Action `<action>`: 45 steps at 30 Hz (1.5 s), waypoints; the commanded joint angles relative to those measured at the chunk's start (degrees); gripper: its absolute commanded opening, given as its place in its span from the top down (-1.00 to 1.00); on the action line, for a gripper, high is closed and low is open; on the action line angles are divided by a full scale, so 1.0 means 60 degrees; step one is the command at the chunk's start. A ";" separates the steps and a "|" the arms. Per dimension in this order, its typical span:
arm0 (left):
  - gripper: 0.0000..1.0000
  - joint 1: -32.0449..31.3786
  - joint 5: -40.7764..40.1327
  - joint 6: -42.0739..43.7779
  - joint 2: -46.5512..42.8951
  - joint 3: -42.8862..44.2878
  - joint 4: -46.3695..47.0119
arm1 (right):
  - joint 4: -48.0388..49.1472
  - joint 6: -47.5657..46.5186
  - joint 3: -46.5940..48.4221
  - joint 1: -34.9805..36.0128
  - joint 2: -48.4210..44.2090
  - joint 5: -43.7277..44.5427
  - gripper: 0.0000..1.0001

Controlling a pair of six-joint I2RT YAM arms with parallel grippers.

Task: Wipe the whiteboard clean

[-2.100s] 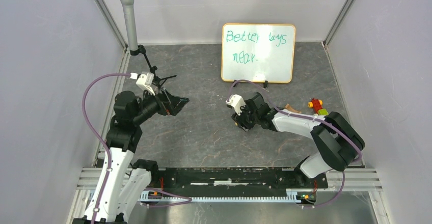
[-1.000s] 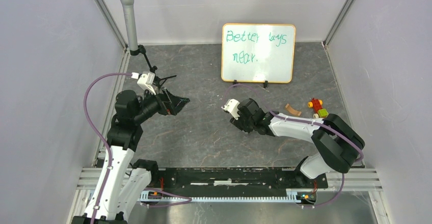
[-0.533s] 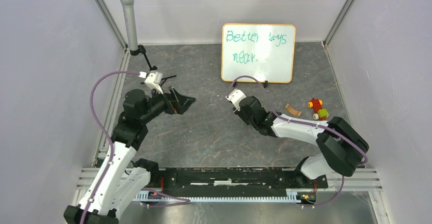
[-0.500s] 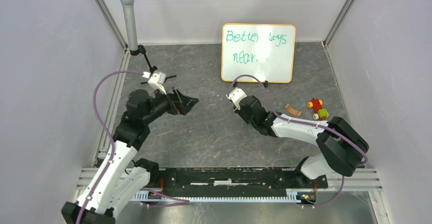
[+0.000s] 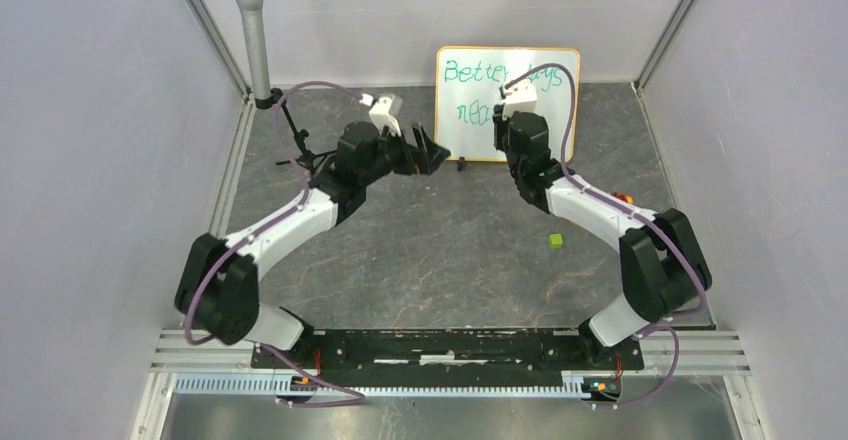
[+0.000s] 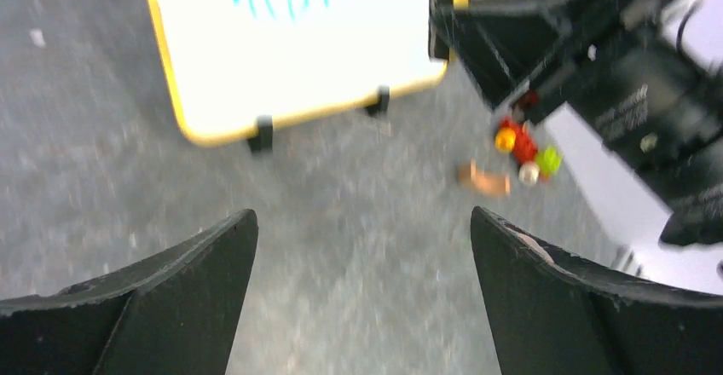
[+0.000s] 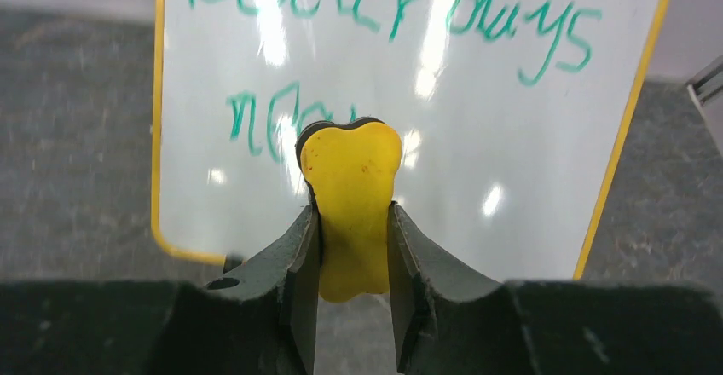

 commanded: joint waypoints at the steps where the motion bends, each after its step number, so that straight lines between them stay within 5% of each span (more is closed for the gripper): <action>1: -0.99 0.1060 0.0225 -0.1234 0.1580 0.1304 0.3333 | 0.1797 -0.0058 0.1214 -0.0359 0.1040 -0.0197 0.63; 6: -0.99 0.2068 0.1618 -0.2699 0.4250 0.3160 0.4913 | 0.1645 -0.0663 0.2050 -0.0500 0.2102 -0.0825 0.61; 13: -0.96 0.2273 0.2383 -0.1930 0.6025 0.4765 0.3675 | 0.0995 -0.0985 0.2875 -0.0570 0.2815 -0.1512 0.52; 19: -0.63 0.2593 0.3907 -0.2222 0.7552 0.5886 0.3665 | 0.0800 -0.1021 0.3173 -0.0579 0.3278 -0.1865 0.48; 33: -0.23 0.2611 0.4053 -0.1341 0.8287 0.6511 0.2746 | 0.0774 -0.1109 0.3198 -0.0571 0.3632 -0.1676 0.46; 45: -0.13 0.2621 0.4146 -0.1847 0.9074 0.7330 0.2528 | 0.0661 -0.1201 0.3346 -0.0568 0.3745 -0.1670 0.43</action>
